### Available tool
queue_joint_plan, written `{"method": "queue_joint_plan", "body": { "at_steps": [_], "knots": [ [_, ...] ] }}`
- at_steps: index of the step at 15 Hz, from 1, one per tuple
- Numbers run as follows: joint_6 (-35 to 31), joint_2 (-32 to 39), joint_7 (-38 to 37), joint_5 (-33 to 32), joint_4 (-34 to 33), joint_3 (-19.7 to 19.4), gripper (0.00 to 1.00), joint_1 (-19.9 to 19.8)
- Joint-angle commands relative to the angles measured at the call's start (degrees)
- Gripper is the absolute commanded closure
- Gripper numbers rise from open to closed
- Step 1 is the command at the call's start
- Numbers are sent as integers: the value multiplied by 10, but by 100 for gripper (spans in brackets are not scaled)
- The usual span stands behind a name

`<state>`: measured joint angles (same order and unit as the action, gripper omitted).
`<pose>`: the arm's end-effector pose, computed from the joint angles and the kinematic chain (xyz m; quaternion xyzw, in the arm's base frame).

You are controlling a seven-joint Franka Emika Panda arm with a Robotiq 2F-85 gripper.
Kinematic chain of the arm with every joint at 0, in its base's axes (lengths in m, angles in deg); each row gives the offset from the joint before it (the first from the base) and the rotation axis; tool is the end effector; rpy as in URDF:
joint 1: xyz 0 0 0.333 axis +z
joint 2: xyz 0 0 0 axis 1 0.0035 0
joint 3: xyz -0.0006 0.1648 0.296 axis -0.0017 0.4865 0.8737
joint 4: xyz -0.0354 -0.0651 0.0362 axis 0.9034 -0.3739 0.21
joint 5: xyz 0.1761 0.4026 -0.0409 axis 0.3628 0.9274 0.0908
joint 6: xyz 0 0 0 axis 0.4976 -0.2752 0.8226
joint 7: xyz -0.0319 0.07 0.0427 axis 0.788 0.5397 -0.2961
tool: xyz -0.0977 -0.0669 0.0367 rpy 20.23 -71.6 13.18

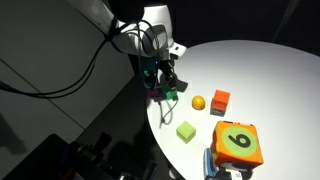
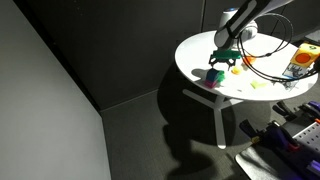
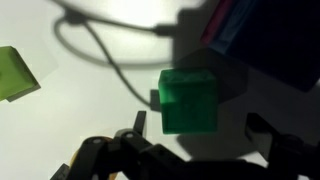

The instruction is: Put the blue block onto the pink block then move the green block next to it

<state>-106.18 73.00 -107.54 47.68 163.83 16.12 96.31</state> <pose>0.6672 -0.0350 0.0651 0.9213 -0.3866 -0.0061 0.0426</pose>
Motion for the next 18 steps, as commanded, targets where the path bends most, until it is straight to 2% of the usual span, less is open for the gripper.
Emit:
{"method": "queue_joint_plan", "body": {
  "at_steps": [1, 9, 14, 18],
  "knots": [
    [5, -17, 2, 20, 1, 7, 0, -8],
    [11, -62, 35, 25, 28, 18, 0, -13],
    [30, -120, 116, 25, 71, 33, 0, -29],
    [73, -174, 177, 17, 113, 32, 0, -36]
  ]
}}
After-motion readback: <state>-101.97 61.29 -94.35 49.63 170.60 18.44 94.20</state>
